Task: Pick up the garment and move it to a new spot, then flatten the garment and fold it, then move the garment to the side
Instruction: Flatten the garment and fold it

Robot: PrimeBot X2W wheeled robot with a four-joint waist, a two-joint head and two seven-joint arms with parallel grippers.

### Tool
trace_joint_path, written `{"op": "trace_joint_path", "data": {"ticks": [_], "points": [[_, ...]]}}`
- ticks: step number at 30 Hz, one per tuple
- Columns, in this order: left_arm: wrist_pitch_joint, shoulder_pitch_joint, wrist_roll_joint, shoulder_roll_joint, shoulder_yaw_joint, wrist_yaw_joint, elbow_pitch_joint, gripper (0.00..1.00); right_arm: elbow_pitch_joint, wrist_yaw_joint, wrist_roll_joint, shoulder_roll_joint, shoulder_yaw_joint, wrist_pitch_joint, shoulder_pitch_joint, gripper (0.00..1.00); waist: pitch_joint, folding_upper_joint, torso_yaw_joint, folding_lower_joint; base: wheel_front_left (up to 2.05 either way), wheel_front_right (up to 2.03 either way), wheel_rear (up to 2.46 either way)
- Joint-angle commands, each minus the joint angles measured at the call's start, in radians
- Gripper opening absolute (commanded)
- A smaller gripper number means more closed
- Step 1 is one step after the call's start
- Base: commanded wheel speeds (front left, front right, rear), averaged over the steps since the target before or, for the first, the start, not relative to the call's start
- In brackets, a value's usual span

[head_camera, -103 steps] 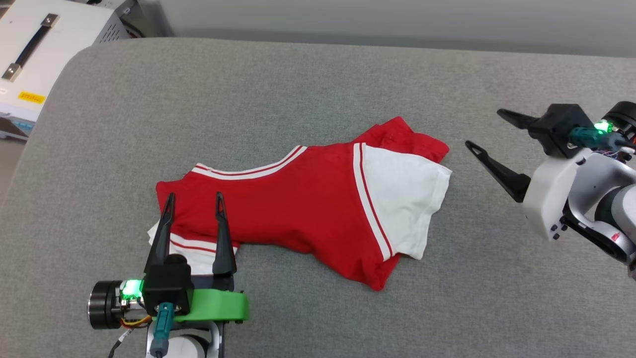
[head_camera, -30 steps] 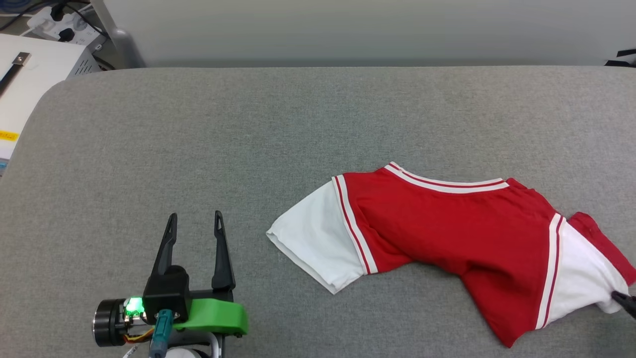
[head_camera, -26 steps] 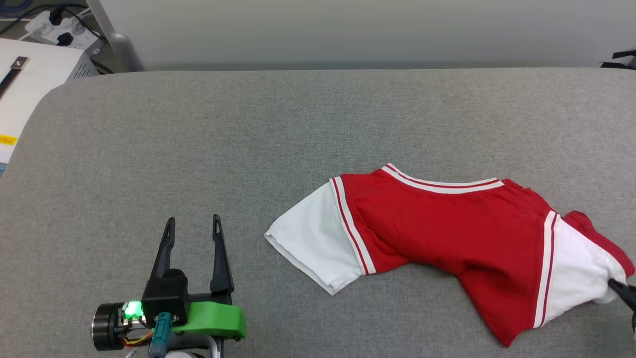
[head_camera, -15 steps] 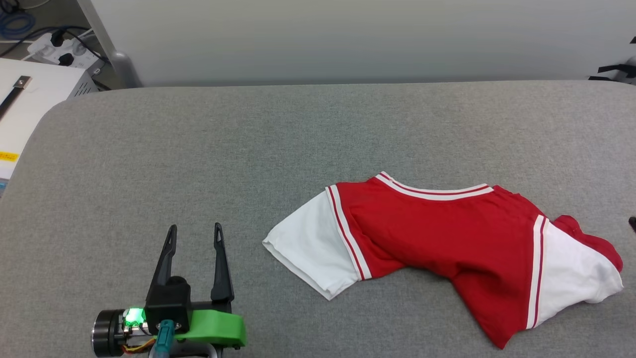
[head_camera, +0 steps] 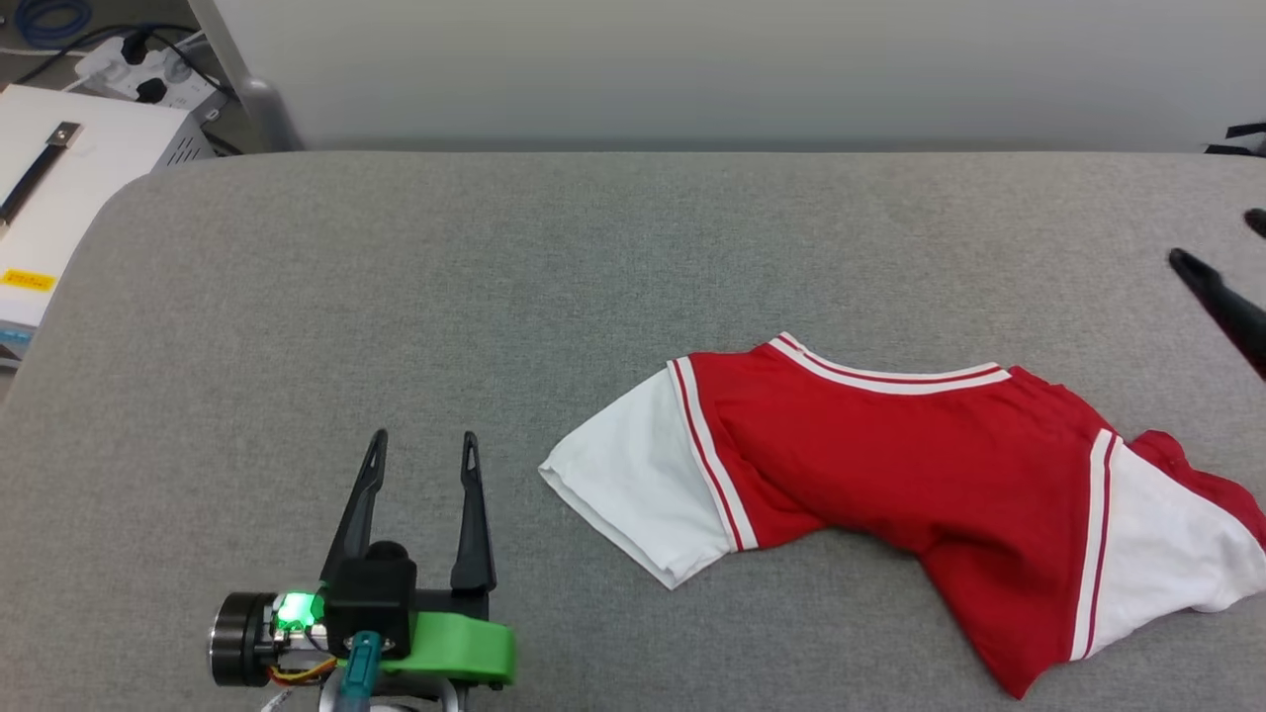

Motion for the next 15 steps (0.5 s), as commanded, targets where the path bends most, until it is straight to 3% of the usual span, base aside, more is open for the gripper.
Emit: {"op": "trace_joint_path", "data": {"ticks": [1,8,15], "points": [[0.001,-0.025,0.009,0.008,-0.008,-0.003,-0.003,1.0,-0.022,-0.001,-0.016,0.017,0.012,0.053,-0.024,1.0,0.032,0.0,0.023,0.0001,0.0,0.0,0.0],[0.001,-0.09,0.012,0.004,-0.053,0.008,-0.004,1.0,-0.07,-0.001,-0.047,0.06,0.148,0.397,-0.148,1.0,0.128,0.0,0.078,0.0001,0.0,0.0,0.0],[0.001,-0.146,-0.002,-0.008,-0.098,0.033,-0.006,1.0,0.01,-0.001,-0.105,0.083,0.29,0.564,-0.271,1.0,0.229,0.0,0.132,0.0001,0.0,0.0,0.0]]}}
